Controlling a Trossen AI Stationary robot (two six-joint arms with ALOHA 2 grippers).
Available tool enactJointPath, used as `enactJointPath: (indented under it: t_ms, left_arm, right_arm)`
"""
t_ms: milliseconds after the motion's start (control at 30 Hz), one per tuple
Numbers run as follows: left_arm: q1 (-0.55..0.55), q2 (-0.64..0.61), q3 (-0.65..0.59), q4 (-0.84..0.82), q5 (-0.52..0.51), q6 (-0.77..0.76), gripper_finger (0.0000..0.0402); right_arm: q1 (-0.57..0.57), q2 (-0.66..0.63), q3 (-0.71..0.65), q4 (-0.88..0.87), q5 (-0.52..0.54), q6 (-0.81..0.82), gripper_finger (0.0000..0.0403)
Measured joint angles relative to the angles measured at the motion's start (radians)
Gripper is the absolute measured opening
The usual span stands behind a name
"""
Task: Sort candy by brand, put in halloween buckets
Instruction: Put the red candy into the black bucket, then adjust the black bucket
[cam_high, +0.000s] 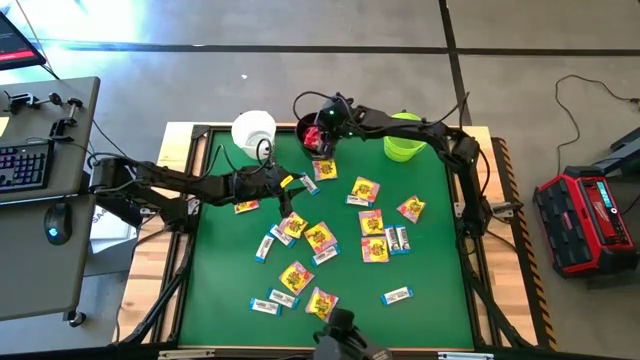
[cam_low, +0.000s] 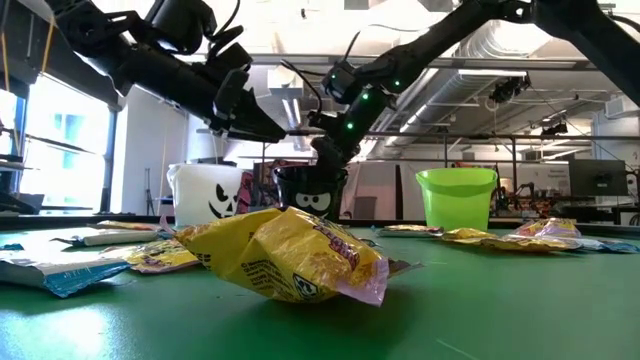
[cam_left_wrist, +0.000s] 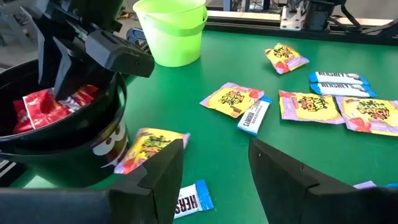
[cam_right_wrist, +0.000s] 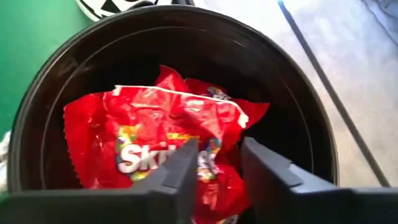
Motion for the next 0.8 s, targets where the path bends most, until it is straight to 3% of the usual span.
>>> enactJointPath:
  t_ms: [100, 233, 367, 567, 800]
  left_arm:
    - [0.000, 0.000, 0.000, -0.001, 0.000, 0.000, 0.0175]
    - [0.000, 0.000, 0.000, -0.001, 0.000, 0.000, 0.0175]
    - [0.003, 0.000, 0.000, 0.000, 0.000, 0.001, 0.0175]
    - [0.013, 0.000, 0.000, -0.006, -0.001, 0.001, 0.0175]
    - [0.019, 0.000, 0.000, -0.021, 0.000, 0.001, 0.0175]
  right_arm:
    - [0.007, -0.009, 0.000, -0.009, 0.010, 0.000, 0.0173]
    - [0.011, -0.051, -0.001, -0.021, 0.038, 0.005, 0.0176]
    - [0.005, -0.111, -0.001, -0.025, 0.040, 0.001, 0.0128]
    - [-0.011, -0.105, -0.001, -0.069, -0.036, 0.007, 0.0013]
    - [-0.034, -0.070, -0.002, -0.046, -0.035, 0.047, 0.0009]
